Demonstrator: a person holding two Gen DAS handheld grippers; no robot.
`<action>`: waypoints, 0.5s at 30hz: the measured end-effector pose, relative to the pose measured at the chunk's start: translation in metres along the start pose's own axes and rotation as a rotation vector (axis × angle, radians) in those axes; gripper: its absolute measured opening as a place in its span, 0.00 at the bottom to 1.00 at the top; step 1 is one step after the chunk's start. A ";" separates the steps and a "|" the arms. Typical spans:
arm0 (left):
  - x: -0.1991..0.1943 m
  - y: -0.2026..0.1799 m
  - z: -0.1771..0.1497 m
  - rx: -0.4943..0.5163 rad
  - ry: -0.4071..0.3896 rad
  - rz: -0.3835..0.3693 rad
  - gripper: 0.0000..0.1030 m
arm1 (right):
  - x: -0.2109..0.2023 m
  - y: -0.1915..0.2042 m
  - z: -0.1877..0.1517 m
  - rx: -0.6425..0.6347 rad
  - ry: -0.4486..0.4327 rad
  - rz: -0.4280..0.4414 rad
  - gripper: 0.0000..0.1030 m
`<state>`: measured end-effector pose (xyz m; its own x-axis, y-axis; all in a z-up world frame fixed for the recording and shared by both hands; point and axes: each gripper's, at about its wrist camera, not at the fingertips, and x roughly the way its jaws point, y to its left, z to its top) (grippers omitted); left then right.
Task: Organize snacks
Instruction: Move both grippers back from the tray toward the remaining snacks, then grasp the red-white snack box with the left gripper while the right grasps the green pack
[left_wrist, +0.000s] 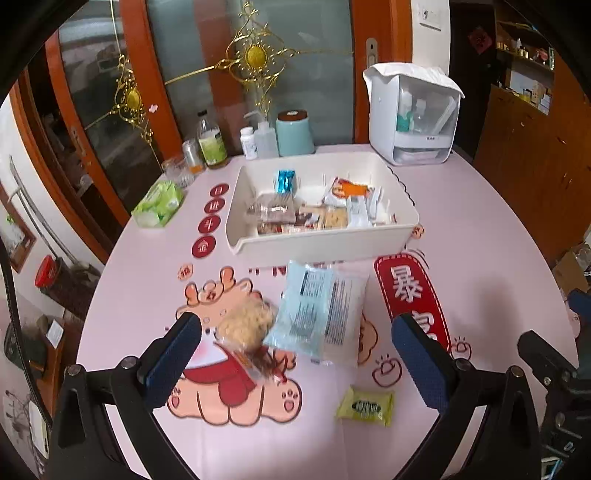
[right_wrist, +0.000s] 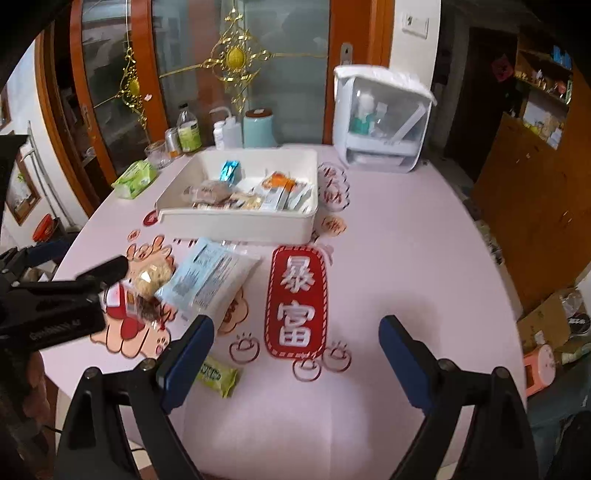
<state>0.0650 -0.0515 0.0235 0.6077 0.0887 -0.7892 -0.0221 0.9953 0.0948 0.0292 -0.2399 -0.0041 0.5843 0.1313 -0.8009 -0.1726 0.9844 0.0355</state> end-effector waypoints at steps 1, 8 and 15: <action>-0.001 0.002 -0.005 0.001 0.004 0.005 0.99 | 0.007 -0.001 -0.008 -0.001 0.018 0.003 0.89; 0.001 0.023 -0.042 0.023 0.025 0.077 0.99 | 0.044 0.003 -0.041 -0.006 0.073 0.068 0.88; 0.027 0.052 -0.082 -0.007 0.149 0.088 0.99 | 0.073 0.026 -0.059 -0.060 0.129 0.165 0.88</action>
<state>0.0153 0.0055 -0.0430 0.4791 0.1797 -0.8592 -0.0757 0.9836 0.1636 0.0206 -0.2119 -0.0976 0.4385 0.2701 -0.8572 -0.3064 0.9416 0.1400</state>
